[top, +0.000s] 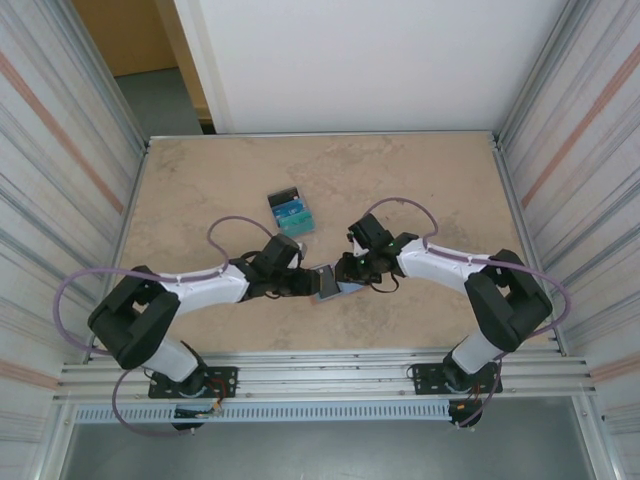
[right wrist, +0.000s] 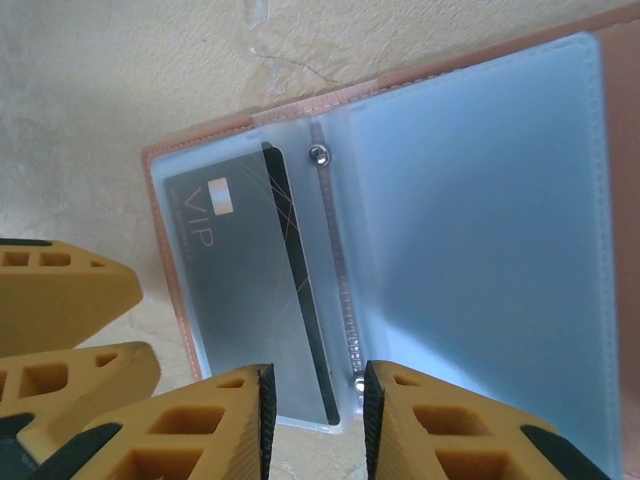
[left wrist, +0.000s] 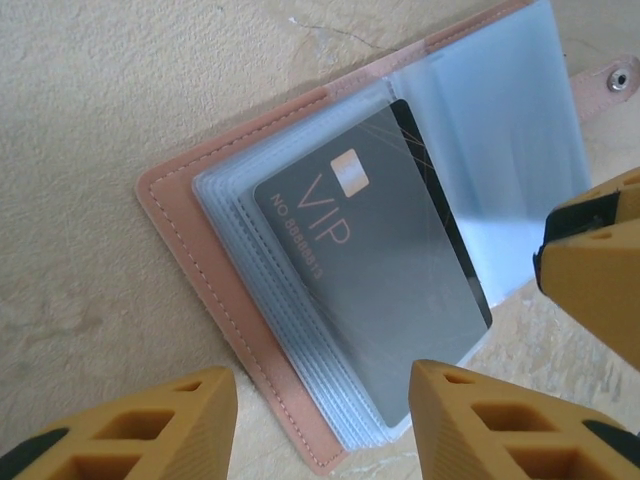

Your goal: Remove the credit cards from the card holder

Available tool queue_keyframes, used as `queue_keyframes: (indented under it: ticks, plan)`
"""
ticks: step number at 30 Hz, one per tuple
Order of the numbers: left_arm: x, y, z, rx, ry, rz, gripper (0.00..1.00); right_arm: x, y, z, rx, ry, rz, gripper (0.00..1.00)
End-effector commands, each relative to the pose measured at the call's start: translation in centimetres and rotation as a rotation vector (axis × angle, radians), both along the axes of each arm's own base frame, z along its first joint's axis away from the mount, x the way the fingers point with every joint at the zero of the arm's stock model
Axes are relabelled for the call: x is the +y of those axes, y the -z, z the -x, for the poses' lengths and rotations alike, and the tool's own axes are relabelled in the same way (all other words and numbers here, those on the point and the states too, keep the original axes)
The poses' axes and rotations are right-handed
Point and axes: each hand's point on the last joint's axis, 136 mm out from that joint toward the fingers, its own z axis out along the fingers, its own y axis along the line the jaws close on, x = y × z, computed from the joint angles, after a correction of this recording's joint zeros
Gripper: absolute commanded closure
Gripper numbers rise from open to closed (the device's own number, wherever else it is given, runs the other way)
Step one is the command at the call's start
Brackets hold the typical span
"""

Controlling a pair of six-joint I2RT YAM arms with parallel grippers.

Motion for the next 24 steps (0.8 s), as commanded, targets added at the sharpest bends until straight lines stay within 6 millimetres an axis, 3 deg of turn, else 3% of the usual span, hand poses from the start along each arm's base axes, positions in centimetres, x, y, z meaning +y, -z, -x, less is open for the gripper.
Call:
queue_keyframes:
  ticks: [1, 12, 24]
  plan:
    - [-0.3, 0.1, -0.5, -0.008, -0.023, -0.001, 0.53, 0.7, 0.8, 0.7, 0.046, -0.003, -0.030, 0.69]
    - [-0.3, 0.7, -1.8, -0.009, -0.031, -0.012, 0.57, 1.4, 1.9, 1.1, 0.088, -0.009, -0.035, 0.70]
    - [0.4, -0.1, -3.5, -0.042, -0.040, -0.010, 0.59, 3.0, 1.4, 1.2, 0.078, -0.010, -0.088, 0.72]
